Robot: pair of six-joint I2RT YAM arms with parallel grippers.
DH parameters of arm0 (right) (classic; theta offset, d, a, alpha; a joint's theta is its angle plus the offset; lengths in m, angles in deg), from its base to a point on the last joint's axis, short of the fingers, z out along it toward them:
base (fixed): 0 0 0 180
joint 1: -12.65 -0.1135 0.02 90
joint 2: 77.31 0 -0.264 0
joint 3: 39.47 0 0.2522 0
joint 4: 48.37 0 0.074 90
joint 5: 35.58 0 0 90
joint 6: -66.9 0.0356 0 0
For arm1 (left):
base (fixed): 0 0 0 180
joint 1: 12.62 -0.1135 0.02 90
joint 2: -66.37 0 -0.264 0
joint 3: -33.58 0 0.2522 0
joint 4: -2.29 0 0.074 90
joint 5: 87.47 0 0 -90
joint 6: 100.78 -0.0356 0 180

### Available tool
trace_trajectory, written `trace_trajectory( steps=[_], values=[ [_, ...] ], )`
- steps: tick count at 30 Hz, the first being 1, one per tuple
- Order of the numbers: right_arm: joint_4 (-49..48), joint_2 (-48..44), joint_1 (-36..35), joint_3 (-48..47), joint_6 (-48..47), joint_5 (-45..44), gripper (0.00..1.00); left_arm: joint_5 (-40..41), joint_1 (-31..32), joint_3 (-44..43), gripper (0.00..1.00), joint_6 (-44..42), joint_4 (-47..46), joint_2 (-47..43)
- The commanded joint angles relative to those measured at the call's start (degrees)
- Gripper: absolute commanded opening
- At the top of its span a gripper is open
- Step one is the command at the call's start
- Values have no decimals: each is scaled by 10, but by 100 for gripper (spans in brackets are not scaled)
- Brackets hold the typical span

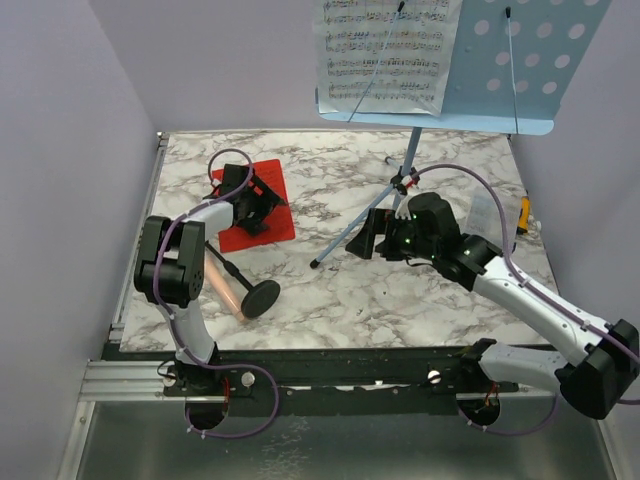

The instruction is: Set up the instrument practice props

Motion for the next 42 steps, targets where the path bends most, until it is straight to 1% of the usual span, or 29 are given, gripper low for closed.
trace_trajectory(
  steps=[1, 4, 7, 11, 14, 17, 19, 24, 30, 33, 36, 39, 42],
  values=[
    [-84, 25, 0, 26, 50, 36, 100, -85, 8, 32, 86, -13, 5, -46],
    [-150, 51, -1, 45, 94, 44, 100, -57, 6, 27, 86, -49, 6, -89],
    [-211, 83, -10, 49, 119, 34, 100, -21, 5, 23, 86, -86, 10, -125],
    [-280, 143, -29, 35, 146, 2, 100, 20, -9, 29, 87, -96, 18, -143],
    [-321, 200, -59, 3, 140, -26, 100, 23, -37, 29, 88, -72, 38, -137],
    [-329, 272, -103, -49, 142, -113, 100, -9, -94, 32, 89, -19, 50, -119],
    [-299, 322, -120, -102, 161, -165, 100, -26, -121, 34, 90, 13, 55, -104],
    [-181, 440, -131, -249, 171, -232, 100, -46, -131, 41, 92, 50, 62, -73],
    [-27, 556, -132, -419, 145, -307, 100, -46, -136, 47, 93, 82, 88, -46],
    [24, 612, -132, -495, 120, -331, 100, -43, -136, 56, 93, 87, 89, -49],
    [41, 650, -132, -537, 106, -329, 100, -44, -135, 67, 93, 98, 89, -48],
    [41, 677, -132, -550, 106, -325, 100, -59, -134, 66, 93, 97, 91, -41],
    [52, 702, -132, -569, 109, -339, 100, -54, -134, 63, 93, 92, 96, -37]
  ],
)
